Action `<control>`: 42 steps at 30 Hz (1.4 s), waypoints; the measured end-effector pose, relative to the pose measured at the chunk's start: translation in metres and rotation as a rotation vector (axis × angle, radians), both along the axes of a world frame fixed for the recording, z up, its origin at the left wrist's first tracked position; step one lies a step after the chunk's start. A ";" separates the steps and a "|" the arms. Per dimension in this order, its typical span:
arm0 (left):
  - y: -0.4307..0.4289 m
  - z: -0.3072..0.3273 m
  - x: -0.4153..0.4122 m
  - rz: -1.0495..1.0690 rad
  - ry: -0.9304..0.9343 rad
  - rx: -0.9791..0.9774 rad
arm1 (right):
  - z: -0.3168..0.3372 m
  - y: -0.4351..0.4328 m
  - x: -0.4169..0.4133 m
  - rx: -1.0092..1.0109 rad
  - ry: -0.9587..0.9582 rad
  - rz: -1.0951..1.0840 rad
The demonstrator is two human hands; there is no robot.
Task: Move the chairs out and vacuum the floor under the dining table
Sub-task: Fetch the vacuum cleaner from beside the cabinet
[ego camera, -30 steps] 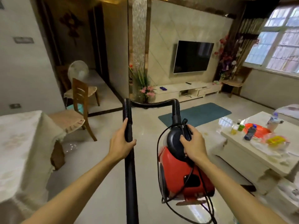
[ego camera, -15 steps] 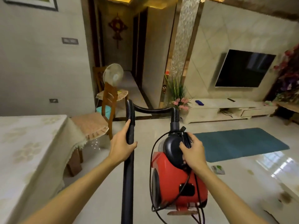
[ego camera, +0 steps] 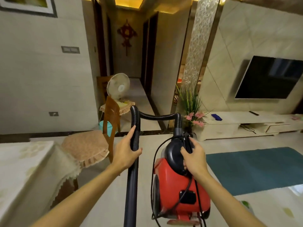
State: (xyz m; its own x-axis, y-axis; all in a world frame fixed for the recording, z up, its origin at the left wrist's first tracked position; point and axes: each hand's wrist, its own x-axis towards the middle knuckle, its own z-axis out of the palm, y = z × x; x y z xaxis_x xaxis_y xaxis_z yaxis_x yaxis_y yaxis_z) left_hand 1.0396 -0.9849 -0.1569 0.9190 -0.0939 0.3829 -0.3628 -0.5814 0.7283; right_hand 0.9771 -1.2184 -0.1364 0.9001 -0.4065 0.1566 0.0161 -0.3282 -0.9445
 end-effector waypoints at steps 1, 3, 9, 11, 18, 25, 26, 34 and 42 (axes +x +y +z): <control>-0.007 -0.003 0.021 -0.002 0.011 -0.006 | -0.003 -0.007 0.023 0.006 -0.004 0.010; -0.022 -0.009 0.066 -0.004 0.025 -0.009 | -0.010 -0.023 0.069 0.008 -0.011 0.024; -0.064 -0.006 0.187 0.072 0.033 0.019 | -0.014 -0.064 0.207 -0.031 -0.024 0.099; -0.073 -0.003 0.222 0.100 0.018 0.005 | -0.008 -0.075 0.247 -0.052 -0.032 0.121; -0.085 0.001 0.354 0.167 -0.014 -0.058 | 0.006 -0.096 0.386 -0.096 -0.052 0.153; -0.073 -0.008 0.509 0.206 -0.037 -0.079 | -0.002 -0.091 0.543 -0.080 -0.022 0.196; -0.071 -0.010 0.534 0.216 -0.030 -0.081 | -0.004 -0.090 0.568 -0.085 -0.018 0.206; -0.056 -0.004 0.703 0.279 -0.030 -0.087 | 0.007 -0.074 0.745 -0.109 -0.015 0.323; -0.022 -0.013 0.841 0.449 -0.031 -0.075 | 0.005 -0.048 0.916 -0.053 0.010 0.461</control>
